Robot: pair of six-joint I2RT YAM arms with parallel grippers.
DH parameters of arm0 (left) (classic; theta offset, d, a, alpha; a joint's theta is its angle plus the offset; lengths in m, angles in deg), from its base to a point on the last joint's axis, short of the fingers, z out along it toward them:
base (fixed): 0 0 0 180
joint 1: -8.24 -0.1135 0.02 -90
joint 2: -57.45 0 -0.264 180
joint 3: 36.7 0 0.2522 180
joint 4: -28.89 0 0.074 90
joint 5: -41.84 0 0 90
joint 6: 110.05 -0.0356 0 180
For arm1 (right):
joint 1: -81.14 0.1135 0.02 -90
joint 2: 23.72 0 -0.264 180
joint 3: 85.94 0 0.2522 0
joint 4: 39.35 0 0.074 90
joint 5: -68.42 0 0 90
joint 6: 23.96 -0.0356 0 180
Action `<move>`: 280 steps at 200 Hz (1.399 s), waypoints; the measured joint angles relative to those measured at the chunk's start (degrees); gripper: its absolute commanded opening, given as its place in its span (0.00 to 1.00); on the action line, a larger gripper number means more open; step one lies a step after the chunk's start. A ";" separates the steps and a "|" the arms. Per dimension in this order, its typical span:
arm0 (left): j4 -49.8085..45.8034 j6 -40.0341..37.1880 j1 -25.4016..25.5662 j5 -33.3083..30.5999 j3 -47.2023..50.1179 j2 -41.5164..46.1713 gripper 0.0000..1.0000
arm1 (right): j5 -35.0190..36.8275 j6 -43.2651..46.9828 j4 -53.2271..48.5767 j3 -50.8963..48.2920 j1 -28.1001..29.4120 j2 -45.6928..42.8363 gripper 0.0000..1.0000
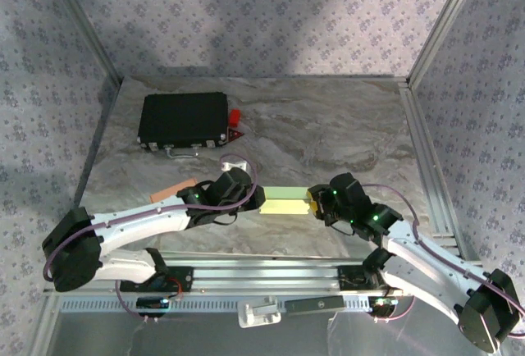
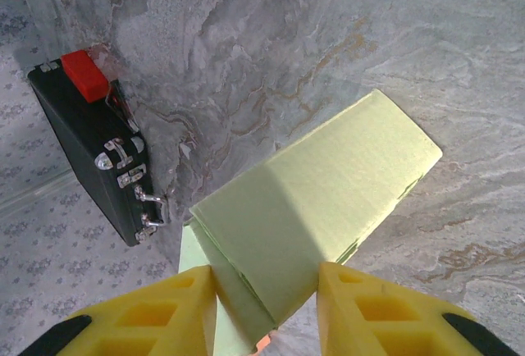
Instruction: Fold the paper box
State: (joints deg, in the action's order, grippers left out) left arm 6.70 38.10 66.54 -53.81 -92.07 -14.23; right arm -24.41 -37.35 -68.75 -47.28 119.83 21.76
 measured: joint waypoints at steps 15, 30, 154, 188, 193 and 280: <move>-0.63 -0.20 0.00 -0.46 0.00 0.09 0.33 | 0.00 0.11 0.02 -0.02 0.00 0.00 0.34; -1.62 -0.61 0.02 -1.42 0.00 0.63 0.43 | 0.02 0.11 0.00 -0.04 0.00 0.00 0.34; 3.56 -0.50 -1.01 0.33 2.99 2.32 0.42 | 0.02 0.11 0.07 -0.24 0.02 -0.11 0.33; 5.64 0.17 -1.31 1.40 3.39 0.55 0.33 | 0.00 0.11 0.07 -0.26 0.02 -0.11 0.32; 5.86 0.35 -1.31 1.38 3.58 0.35 0.31 | 0.00 0.11 0.09 -0.26 0.02 -0.11 0.32; 7.76 1.07 -1.42 1.81 4.09 0.00 0.14 | 0.22 0.17 -1.07 0.04 0.07 -0.39 0.33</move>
State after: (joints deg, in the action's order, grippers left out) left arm 14.46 39.17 65.12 -51.99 -87.98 -14.23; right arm -24.20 -37.18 -69.82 -47.23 119.90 21.36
